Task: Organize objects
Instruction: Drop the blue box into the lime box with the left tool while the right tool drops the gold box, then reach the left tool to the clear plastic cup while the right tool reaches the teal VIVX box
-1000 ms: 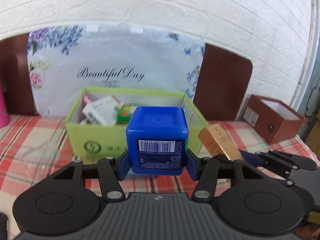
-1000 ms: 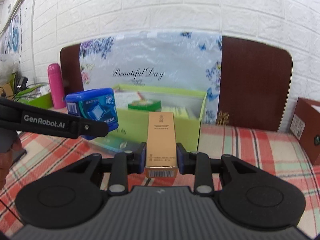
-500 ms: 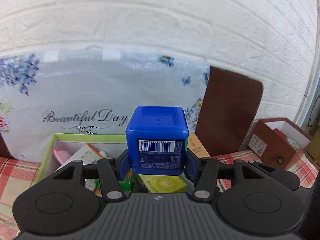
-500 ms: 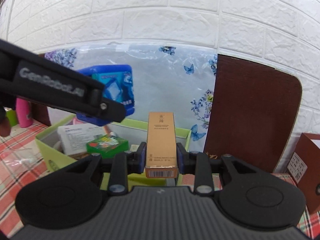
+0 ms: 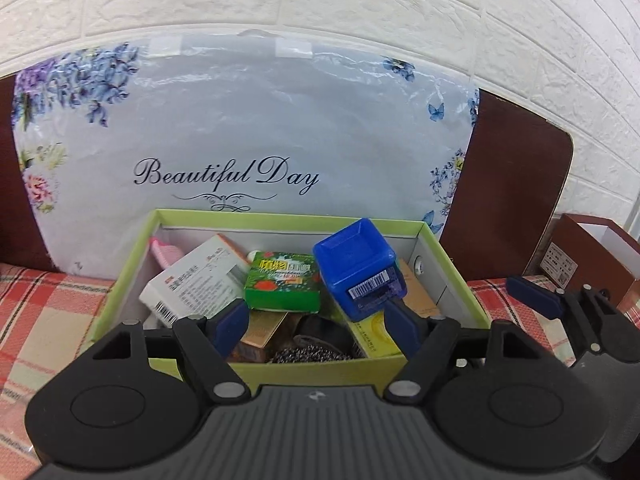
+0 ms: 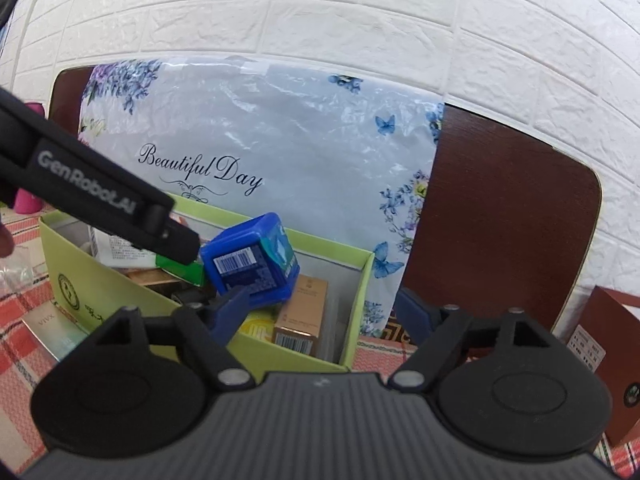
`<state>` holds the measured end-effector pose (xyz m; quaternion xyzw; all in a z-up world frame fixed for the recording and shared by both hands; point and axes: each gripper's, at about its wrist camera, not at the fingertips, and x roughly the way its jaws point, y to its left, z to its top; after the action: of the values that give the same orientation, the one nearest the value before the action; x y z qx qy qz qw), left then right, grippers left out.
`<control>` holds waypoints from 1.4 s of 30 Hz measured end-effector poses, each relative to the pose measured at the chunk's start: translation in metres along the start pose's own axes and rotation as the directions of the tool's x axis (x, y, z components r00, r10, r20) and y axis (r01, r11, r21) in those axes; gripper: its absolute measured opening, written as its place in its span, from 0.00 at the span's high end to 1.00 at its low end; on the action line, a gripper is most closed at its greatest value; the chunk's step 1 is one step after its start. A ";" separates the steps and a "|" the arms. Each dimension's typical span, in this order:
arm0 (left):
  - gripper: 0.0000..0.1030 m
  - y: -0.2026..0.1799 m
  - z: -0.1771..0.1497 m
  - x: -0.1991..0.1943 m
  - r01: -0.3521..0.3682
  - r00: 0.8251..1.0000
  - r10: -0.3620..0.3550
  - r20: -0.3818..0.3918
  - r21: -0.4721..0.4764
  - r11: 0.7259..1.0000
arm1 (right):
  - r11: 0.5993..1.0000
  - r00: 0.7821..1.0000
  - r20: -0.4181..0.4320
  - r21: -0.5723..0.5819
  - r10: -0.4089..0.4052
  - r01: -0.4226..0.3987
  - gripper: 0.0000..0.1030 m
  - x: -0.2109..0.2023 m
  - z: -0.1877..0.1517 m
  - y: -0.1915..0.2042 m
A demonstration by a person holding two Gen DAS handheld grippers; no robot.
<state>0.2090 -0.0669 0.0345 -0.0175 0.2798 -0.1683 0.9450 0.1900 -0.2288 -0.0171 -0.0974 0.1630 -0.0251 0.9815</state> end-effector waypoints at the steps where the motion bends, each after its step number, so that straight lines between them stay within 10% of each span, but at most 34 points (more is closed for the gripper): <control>1: 0.25 -0.001 -0.001 -0.006 -0.006 1.000 0.006 0.000 -0.008 1.000 | 1.000 1.000 -0.006 0.011 -0.002 0.002 0.16 -0.004 0.001 -0.001; 7: 0.22 -0.003 -0.023 -0.043 -0.052 0.999 0.052 -0.009 -0.046 0.998 | 0.996 0.996 -0.084 0.085 0.035 -0.028 0.00 -0.033 0.005 -0.009; 21: 0.21 0.001 -0.089 -0.088 -0.082 0.992 0.070 -0.103 -0.112 0.990 | 0.996 0.983 -0.166 0.067 0.077 -0.067 0.00 -0.095 -0.020 0.019; 42: 0.21 0.054 -0.133 -0.097 -0.180 0.975 0.145 -0.171 -0.208 0.961 | 0.980 0.962 -0.199 -0.020 0.189 -0.197 0.00 -0.085 -0.055 0.055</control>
<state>0.0785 0.0240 -0.0342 -0.0869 0.3695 -0.0585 0.9233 0.0926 -0.1777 -0.0520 -0.0974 0.2679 0.0642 0.9564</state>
